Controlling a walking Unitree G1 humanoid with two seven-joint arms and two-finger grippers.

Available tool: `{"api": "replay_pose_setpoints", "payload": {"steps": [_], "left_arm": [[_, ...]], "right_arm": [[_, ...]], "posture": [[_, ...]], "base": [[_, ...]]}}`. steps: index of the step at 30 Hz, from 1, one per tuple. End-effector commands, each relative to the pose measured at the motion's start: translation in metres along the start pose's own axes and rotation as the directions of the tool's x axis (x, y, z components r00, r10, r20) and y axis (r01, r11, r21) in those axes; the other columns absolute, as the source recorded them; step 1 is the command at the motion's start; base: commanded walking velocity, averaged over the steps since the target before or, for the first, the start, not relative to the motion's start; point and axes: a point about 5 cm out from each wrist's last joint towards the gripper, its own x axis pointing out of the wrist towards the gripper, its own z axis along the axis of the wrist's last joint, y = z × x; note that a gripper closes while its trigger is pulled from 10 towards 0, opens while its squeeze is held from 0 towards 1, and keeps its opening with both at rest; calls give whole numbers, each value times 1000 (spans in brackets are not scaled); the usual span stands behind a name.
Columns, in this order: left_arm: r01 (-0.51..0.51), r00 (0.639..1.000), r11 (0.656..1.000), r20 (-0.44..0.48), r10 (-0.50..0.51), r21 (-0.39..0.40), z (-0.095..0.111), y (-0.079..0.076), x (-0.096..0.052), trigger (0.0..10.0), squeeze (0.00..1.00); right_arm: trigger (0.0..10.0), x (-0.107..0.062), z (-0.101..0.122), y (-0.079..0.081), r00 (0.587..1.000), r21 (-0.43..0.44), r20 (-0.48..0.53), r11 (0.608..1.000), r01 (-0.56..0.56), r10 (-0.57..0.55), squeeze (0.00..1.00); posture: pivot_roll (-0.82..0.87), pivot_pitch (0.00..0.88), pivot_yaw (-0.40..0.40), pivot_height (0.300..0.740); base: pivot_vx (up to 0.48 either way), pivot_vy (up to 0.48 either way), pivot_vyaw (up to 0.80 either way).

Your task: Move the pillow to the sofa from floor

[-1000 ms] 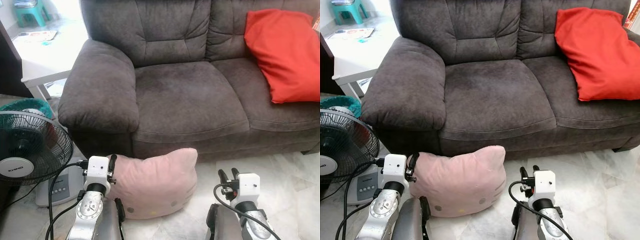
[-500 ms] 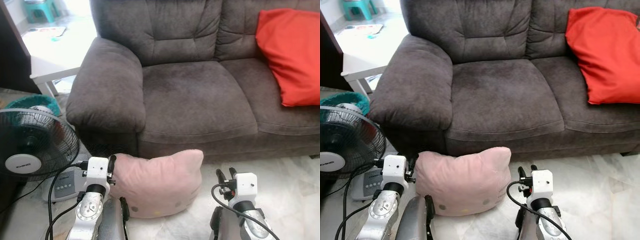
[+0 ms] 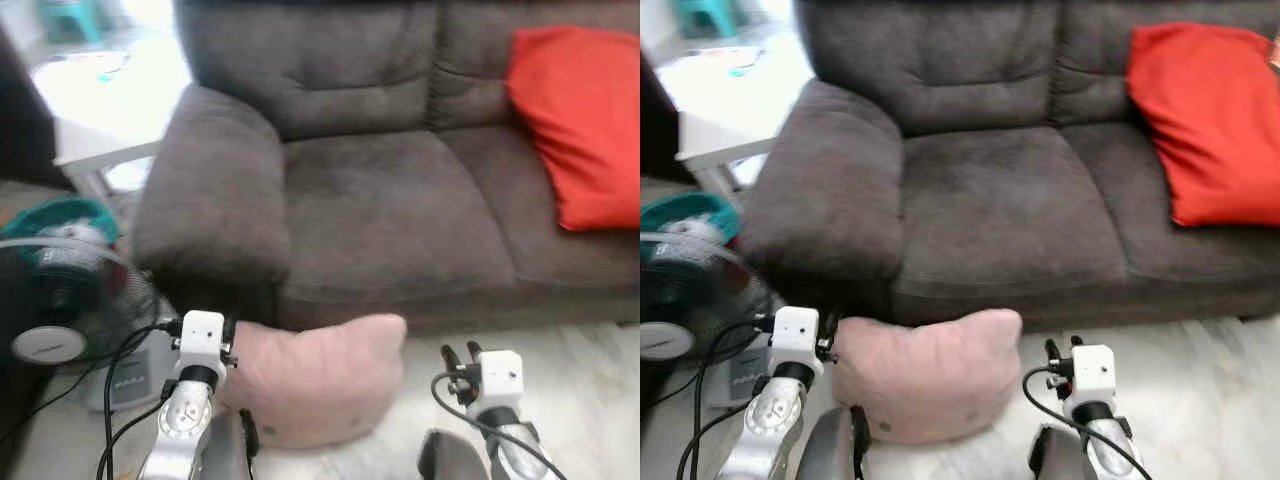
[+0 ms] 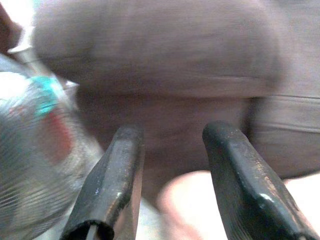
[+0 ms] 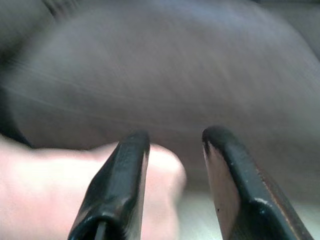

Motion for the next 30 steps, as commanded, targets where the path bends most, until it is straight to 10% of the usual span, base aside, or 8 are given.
{"api": "replay_pose_setpoints", "payload": {"steps": [1,27,28,29,30], "left_arm": [[13,1000,1000,18,-13,-17,5,-8,3,10000,0],[114,982,992,-143,-120,-52,-21,-9,0,10000,0],[101,982,994,-157,-107,-49,-23,-8,0,10000,369],[71,979,996,-185,-82,-61,-27,-4,0,10000,1000],[71,979,996,-185,-82,-61,-27,-4,0,10000,1000]], "right_arm": [[10000,-8,-8,-10,999,-8,-28,1000,24,-24,0],[10000,-5,-7,-7,1000,-10,-14,1000,23,-23,0],[10000,-5,-7,-6,1000,-10,-11,1000,22,-22,0],[10000,-5,-6,-6,1000,-10,-5,1000,22,-22,0],[10000,-5,-6,-6,1000,-10,-5,1000,22,-22,0]], "posture": [[8,22,-13,485],[10,26,-15,485],[10,27,-15,485],[11,28,-15,485],[11,28,-15,485]], "base": [[270,0,0],[123,0,0],[0,0,0],[0,0,0],[0,0,0]]}}
